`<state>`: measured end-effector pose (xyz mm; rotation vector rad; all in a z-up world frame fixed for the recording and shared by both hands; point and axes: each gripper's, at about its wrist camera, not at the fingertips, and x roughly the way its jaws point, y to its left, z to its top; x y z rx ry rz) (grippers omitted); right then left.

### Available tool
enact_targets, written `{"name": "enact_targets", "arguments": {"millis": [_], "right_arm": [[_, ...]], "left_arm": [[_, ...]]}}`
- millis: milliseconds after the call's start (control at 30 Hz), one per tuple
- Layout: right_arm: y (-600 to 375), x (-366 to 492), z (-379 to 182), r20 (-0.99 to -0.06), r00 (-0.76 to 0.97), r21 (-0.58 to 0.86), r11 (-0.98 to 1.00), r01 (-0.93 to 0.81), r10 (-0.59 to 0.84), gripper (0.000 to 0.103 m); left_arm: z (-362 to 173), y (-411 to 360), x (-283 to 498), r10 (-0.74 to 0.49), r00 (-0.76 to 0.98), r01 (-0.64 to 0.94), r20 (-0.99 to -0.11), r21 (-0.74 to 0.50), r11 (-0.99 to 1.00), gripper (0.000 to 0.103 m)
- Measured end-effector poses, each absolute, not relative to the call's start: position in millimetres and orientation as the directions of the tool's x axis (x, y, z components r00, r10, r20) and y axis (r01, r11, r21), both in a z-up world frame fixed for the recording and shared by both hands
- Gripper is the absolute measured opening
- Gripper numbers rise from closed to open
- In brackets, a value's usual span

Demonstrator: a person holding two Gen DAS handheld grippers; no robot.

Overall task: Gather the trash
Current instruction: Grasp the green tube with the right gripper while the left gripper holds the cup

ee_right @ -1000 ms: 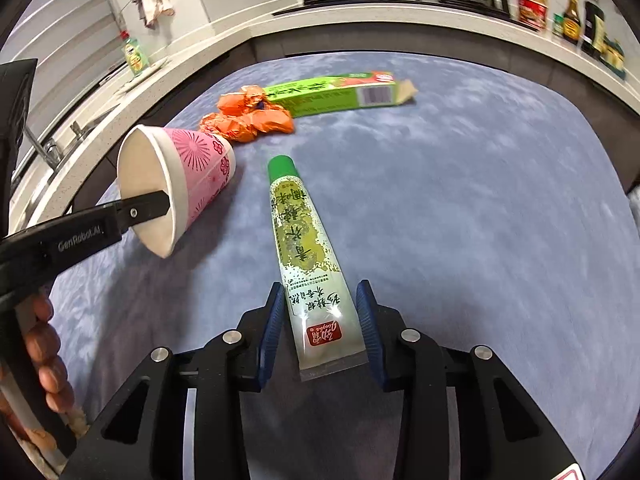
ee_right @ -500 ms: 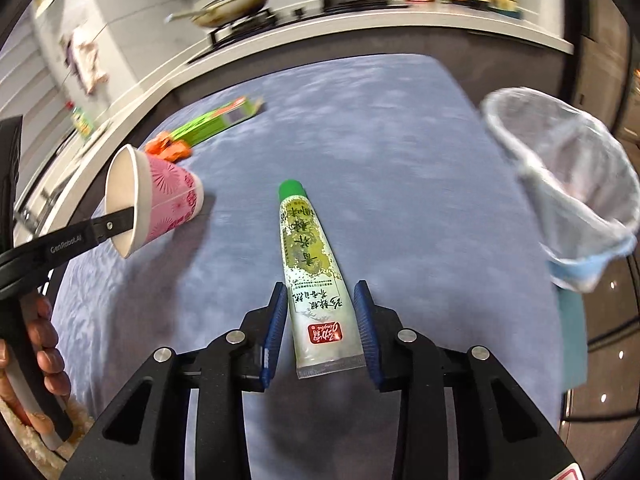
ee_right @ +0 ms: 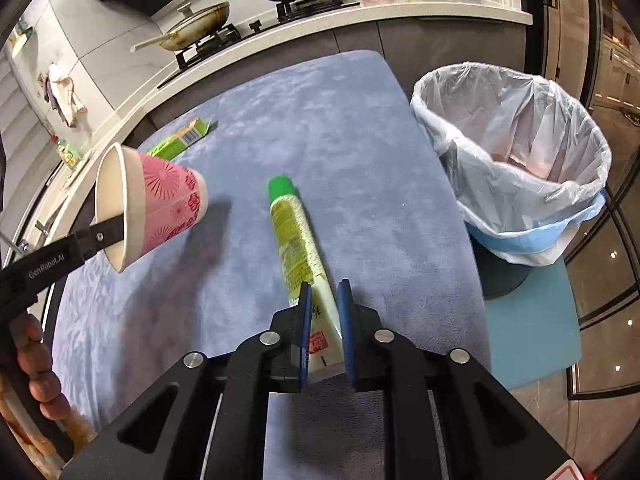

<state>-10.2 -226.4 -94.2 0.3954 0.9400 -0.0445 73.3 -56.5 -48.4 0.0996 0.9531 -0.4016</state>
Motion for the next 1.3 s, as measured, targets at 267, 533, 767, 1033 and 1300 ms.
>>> {"name": "enact_targets", "arguments": {"millis": [267,533,767,1033,1300], "right_arm": [[-217,-15,-106,-0.792,0.588,0.321,0.930,0.176,0.162,0.033],[-209,-17,-102,-0.797,0.590,0.272,0.949,0.162,0.128,0.030],[-215,-26,-86,-0.769,0.628,0.295,0.938,0.181,0.120,0.008],[-232,-25,-77,-0.757,0.642,0.317,0.926,0.204,0.118,0.008],[-245,-29,-59,-0.728,0.679,0.326,0.920,0.220,0.096,0.008]], "left_arm": [[-54,-63,69,-0.281,0.499,0.390,-0.820,-0.078,0.918,0.003],[-55,-65,67,-0.285,0.494,0.394,-0.821,-0.081,0.916,0.003],[-46,-69,64,-0.299,0.499,0.412,-0.814,-0.081,0.908,0.003],[-26,-87,66,-0.330,0.521,0.438,-0.787,-0.085,0.895,0.003],[-16,-102,66,-0.353,0.516,0.469,-0.780,-0.087,0.879,0.003]]}}
